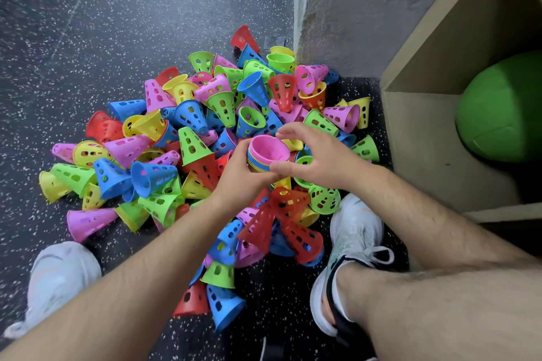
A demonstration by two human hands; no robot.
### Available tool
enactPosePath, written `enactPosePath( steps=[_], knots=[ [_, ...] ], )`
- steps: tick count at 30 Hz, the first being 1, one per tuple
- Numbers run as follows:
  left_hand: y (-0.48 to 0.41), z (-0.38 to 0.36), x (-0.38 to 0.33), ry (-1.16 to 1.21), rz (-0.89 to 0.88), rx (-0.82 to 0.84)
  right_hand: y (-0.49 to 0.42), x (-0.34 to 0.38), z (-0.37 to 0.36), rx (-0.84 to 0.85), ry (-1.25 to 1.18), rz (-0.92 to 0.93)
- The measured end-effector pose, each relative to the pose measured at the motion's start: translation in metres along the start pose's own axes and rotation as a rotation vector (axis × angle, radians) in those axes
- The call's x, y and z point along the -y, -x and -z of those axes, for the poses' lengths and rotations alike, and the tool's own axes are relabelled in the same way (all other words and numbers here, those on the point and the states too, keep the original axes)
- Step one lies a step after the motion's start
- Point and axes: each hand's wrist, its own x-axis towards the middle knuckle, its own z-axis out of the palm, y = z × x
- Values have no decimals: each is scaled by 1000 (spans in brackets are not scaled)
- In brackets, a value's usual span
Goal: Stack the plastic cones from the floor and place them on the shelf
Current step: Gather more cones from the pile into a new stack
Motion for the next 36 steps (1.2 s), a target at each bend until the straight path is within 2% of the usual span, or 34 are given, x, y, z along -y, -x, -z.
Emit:
enactPosePath(
  steps=[7, 12, 15, 22, 26, 30, 34, 36],
  knots=[
    [25, -15, 5, -13, 9, 42, 39, -27, 16, 33, 167, -108],
    [31, -31, 4, -38, -2, 122, 68, -54, 1, 168, 294, -220],
    [30, -35, 3, -37, -5, 132, 72, -60, -11, 152, 298, -280],
    [25, -38, -2, -39, -1, 123, 67, -66, -12, 119, 325, -293],
    [22, -36, -2, -52, -5, 110, 65, -58, 21, -41, 222, -267],
    [19, -31, -2, -35, -10, 96, 54, -35, 43, -242, 14, -206],
    [13, -24, -2, -32, -12, 81, 38, -16, 44, -335, -194, -199],
    [12, -20, -5, -22, -17, 67, 32, -9, 40, -308, -278, -156]
  ],
)
